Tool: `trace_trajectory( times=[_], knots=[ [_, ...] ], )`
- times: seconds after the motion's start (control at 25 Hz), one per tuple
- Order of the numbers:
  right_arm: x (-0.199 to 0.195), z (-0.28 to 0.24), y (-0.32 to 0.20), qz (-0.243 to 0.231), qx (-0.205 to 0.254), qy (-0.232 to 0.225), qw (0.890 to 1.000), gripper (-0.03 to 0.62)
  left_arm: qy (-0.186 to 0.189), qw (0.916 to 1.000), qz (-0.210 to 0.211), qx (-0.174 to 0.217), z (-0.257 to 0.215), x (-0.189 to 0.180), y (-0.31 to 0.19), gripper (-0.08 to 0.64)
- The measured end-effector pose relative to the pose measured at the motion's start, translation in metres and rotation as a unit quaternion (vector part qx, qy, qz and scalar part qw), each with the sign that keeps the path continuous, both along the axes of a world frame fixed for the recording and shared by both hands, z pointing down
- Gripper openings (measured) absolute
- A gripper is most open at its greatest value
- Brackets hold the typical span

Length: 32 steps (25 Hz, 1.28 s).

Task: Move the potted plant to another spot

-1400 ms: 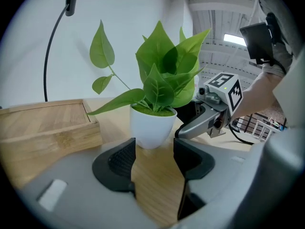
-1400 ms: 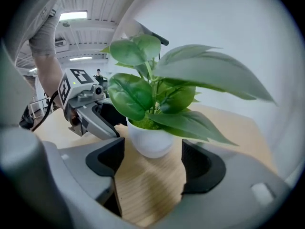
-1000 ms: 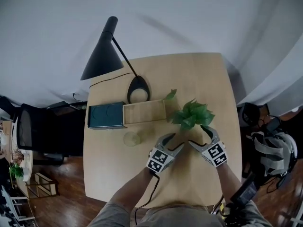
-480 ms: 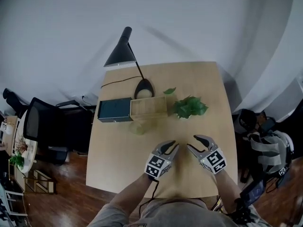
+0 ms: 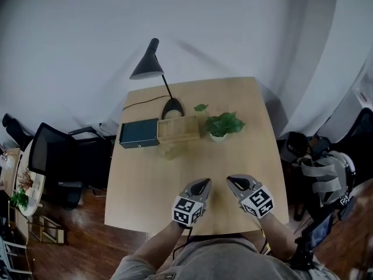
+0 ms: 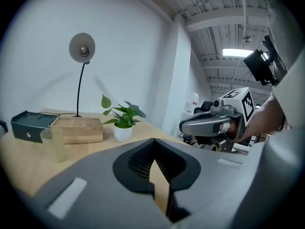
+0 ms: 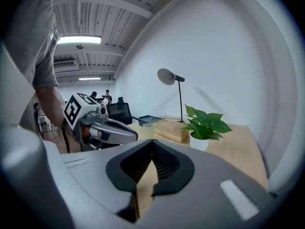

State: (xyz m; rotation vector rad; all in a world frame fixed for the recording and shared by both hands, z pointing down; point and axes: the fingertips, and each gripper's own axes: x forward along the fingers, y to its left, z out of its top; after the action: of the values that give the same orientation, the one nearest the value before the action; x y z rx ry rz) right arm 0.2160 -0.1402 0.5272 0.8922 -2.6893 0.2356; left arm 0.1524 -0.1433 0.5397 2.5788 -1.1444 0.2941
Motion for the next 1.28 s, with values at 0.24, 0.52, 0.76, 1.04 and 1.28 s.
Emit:
trace_trajectory(
  times=[0.24, 0.52, 0.76, 1.04, 1.28],
  knots=[
    [-0.012, -0.009, 0.047, 0.0, -0.008, -0.007, 1.0, 0.006, 0.035, 0.9994, 0.001, -0.005, -0.013, -0.008, 0.045, 0.002],
    [-0.038, 0.003, 0.12, -0.01, -0.033, 0.007, 0.999, 0.006, 0.051, 0.9984, 0.009, -0.02, -0.01, -0.028, 0.114, 0.002],
    [-0.051, 0.012, 0.179, -0.013, -0.057, 0.009, 0.998, 0.006, 0.053, 0.997, 0.027, -0.048, 0.005, -0.033, 0.174, 0.002],
    [-0.049, 0.011, 0.21, -0.035, -0.066, 0.008, 0.997, 0.006, 0.046, 0.9974, 0.034, -0.043, 0.007, -0.019, 0.195, 0.002],
    [-0.04, 0.014, 0.222, -0.035, -0.081, -0.016, 0.996, 0.006, 0.041, 0.9982, 0.037, -0.024, -0.004, 0.002, 0.193, 0.002]
  ],
)
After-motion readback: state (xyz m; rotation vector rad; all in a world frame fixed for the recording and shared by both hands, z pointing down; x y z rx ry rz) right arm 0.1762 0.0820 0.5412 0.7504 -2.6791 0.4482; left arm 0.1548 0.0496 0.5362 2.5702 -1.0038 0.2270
